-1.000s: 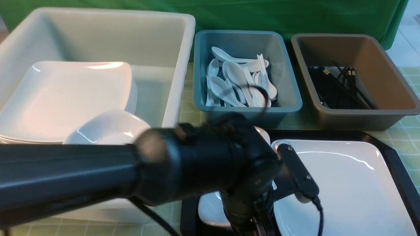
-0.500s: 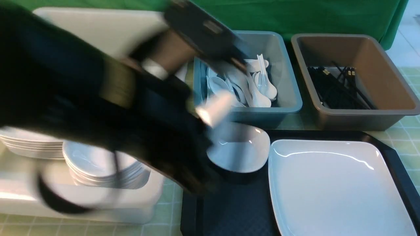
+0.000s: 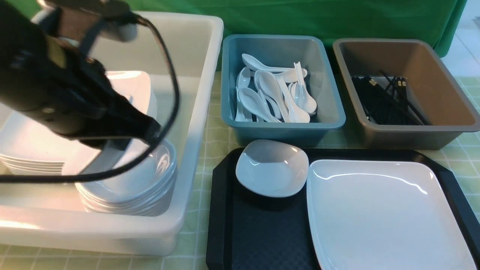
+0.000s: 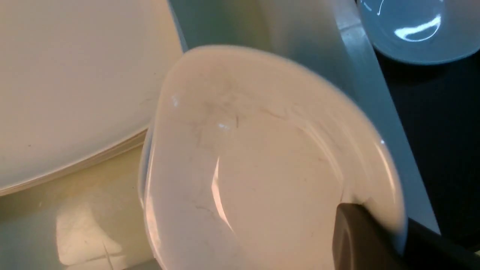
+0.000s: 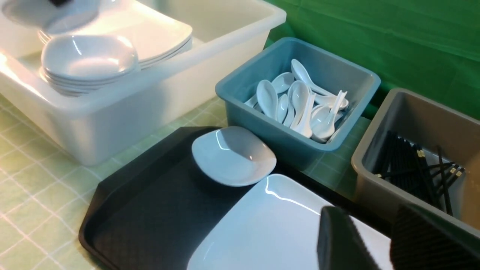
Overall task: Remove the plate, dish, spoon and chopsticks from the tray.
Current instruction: Use the left arm to put the small plate into the large storage box on the left, then use the left arm to grab a small plate from the dinner plate, then use the left arm to put the small plate into the large storage box on the left
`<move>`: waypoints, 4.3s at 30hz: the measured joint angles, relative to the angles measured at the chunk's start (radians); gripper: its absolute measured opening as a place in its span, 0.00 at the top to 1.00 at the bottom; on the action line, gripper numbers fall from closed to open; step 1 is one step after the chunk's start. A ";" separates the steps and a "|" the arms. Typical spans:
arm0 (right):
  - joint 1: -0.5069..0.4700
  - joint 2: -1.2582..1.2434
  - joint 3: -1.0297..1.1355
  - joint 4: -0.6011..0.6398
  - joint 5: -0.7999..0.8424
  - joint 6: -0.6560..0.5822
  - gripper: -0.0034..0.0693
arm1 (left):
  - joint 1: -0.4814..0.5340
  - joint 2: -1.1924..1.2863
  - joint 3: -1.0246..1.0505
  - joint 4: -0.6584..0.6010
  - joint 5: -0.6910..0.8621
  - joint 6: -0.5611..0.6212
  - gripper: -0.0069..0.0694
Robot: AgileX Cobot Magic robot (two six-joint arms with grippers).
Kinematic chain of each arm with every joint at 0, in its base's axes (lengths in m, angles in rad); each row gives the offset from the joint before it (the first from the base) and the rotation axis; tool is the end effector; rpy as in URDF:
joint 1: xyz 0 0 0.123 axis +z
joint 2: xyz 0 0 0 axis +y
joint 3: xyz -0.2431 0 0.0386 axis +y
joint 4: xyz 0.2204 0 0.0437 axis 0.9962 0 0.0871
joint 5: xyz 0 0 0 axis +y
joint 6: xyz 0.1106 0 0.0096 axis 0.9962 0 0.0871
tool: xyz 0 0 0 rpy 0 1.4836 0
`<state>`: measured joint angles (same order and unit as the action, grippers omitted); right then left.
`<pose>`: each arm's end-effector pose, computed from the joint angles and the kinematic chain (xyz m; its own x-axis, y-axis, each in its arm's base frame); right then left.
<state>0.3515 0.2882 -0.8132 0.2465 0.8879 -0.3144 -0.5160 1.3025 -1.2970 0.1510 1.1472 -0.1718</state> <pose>0.0416 0.0377 0.3492 -0.1593 -0.2219 -0.9620 -0.5413 0.8345 -0.1028 0.2224 -0.1086 0.3141 -0.8017 0.3305 -0.4980 0.3451 0.9362 0.0658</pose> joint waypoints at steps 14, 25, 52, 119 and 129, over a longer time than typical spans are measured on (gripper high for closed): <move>0.000 0.002 0.077 0.001 -0.007 0.000 0.64 | 0.000 0.159 -0.002 0.039 -0.017 0.096 0.89; 0.000 0.002 0.090 0.001 -0.039 0.001 0.63 | 0.000 0.162 -0.002 -0.079 0.005 0.123 0.66; 0.000 0.002 0.090 0.001 -0.048 0.001 0.63 | -0.186 0.320 -0.193 -0.476 -0.014 0.404 0.92; 0.000 0.002 0.090 0.001 -0.047 0.001 0.62 | -0.402 0.670 -0.478 0.140 -0.136 0.529 0.90; 0.000 0.002 0.090 0.001 -0.049 0.001 0.62 | -0.398 0.395 -0.634 0.244 0.058 0.274 0.90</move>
<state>0.3515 0.2900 -0.7235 0.2475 0.8389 -0.3135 -0.9135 1.6979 -1.9313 0.3950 1.2050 0.1018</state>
